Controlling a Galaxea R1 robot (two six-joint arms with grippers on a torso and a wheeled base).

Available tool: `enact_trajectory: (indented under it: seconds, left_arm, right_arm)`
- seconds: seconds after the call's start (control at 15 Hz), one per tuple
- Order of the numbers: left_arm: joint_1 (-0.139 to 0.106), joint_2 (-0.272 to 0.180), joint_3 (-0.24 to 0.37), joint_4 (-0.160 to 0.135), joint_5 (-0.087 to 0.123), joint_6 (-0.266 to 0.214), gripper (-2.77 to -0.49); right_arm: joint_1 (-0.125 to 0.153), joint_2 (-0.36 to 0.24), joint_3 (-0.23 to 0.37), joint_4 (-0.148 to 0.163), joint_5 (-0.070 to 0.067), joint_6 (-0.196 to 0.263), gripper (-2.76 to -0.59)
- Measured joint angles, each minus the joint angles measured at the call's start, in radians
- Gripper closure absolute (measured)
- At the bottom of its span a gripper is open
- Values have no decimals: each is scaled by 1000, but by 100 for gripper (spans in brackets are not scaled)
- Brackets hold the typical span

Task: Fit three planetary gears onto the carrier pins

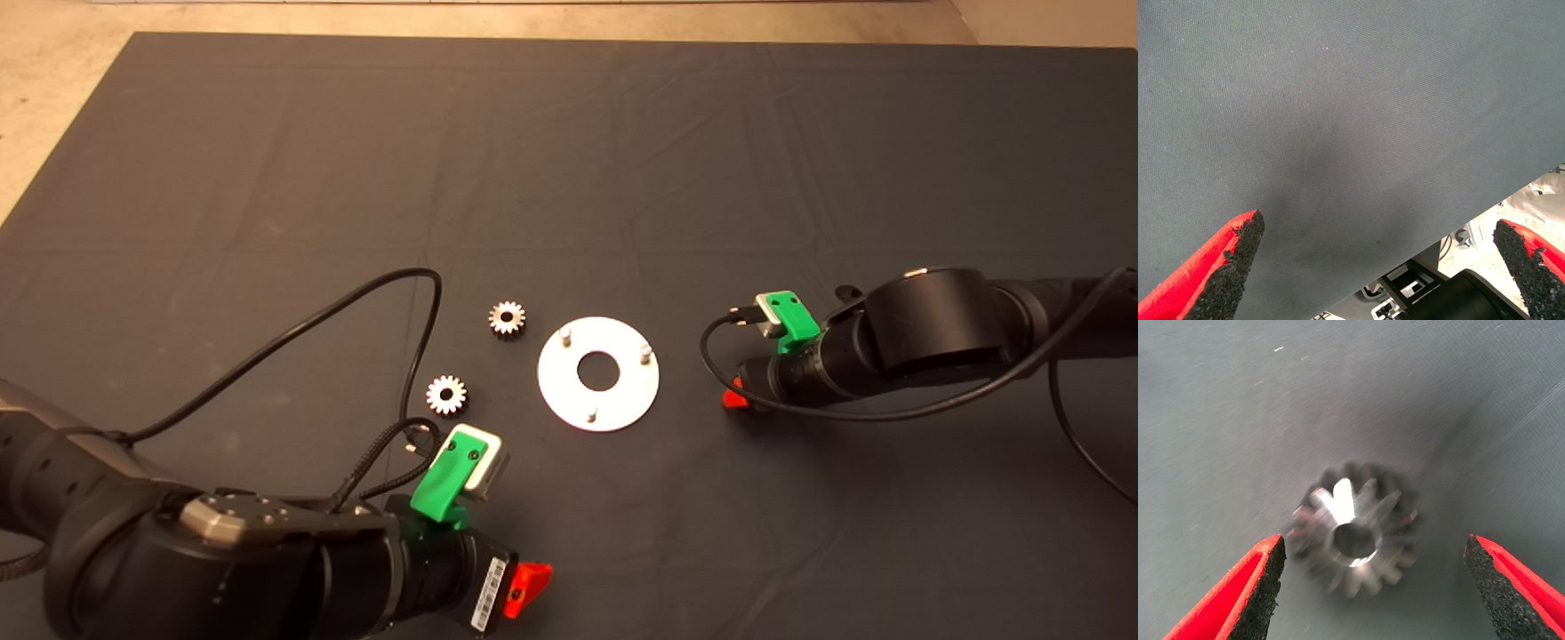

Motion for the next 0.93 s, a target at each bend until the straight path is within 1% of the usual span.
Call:
enact_trajectory:
  seconds: [0.07,0.13,0.2,0.33,0.4,0.67,0.8,0.87,0.93]
  left_arm:
    - [0,0,0,0,0,0,-248]
    - [0,0,0,0,0,0,-248]
    - [0,0,0,0,0,0,-248]
    - [0,0,0,0,0,0,-248]
    - [0,0,0,0,0,0,-248]
    - [0,0,0,0,0,0,-248]
    - [0,0,0,0,0,0,-248]
    - [0,0,0,0,0,0,-248]
    - [0,0,0,0,0,0,-248]
  right_arm:
    - [0,0,-8,-6,0,-11,-187]
    - [0,0,-15,-10,4,-21,-184]
    - [-1,2,-19,-13,4,-23,-183]
    - [-5,3,-25,-14,14,-29,-172]
    - [-5,3,-25,-15,14,-29,-172]
    - [-5,5,-26,-17,16,-33,-144]
    - [-5,5,-26,-18,16,-35,-141]
    - [-5,5,-26,-18,16,-35,-131]
    - [-5,5,-26,-18,15,-35,-128]
